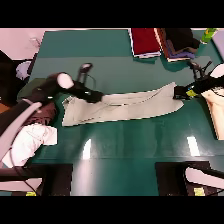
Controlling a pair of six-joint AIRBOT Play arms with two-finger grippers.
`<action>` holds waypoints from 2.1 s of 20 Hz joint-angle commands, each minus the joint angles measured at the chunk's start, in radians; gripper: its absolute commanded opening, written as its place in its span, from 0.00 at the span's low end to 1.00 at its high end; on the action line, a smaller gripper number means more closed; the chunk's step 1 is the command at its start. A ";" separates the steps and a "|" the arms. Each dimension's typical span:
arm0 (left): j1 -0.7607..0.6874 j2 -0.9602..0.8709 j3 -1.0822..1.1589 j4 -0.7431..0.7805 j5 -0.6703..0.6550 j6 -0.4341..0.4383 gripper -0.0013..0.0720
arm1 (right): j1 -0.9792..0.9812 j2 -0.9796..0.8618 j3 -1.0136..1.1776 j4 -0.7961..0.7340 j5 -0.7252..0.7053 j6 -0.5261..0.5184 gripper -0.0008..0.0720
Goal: Fold the shirts.
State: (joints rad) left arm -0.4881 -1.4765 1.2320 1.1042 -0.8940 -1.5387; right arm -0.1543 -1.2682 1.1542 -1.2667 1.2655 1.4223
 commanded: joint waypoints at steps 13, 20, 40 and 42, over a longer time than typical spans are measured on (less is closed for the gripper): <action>-0.221 -0.324 0.284 -0.011 -0.022 -0.007 0.06 | 0.237 0.207 0.293 0.121 0.205 0.126 0.03; -0.202 -0.234 0.398 0.212 -0.081 -0.085 0.06 | 0.411 0.122 0.375 0.122 0.190 0.167 0.03; 0.337 0.362 0.512 0.487 -0.373 -0.031 0.06 | 1.083 -0.717 0.906 0.215 -0.332 0.193 0.78; 0.337 0.362 0.512 0.487 -0.382 -0.021 0.06 | 1.065 -0.710 0.900 0.216 -0.320 0.195 0.77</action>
State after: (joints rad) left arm -0.1581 -1.1236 1.7428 1.5841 -1.2434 -1.5692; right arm 0.9012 -1.9251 2.0296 -1.0859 0.9939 1.6146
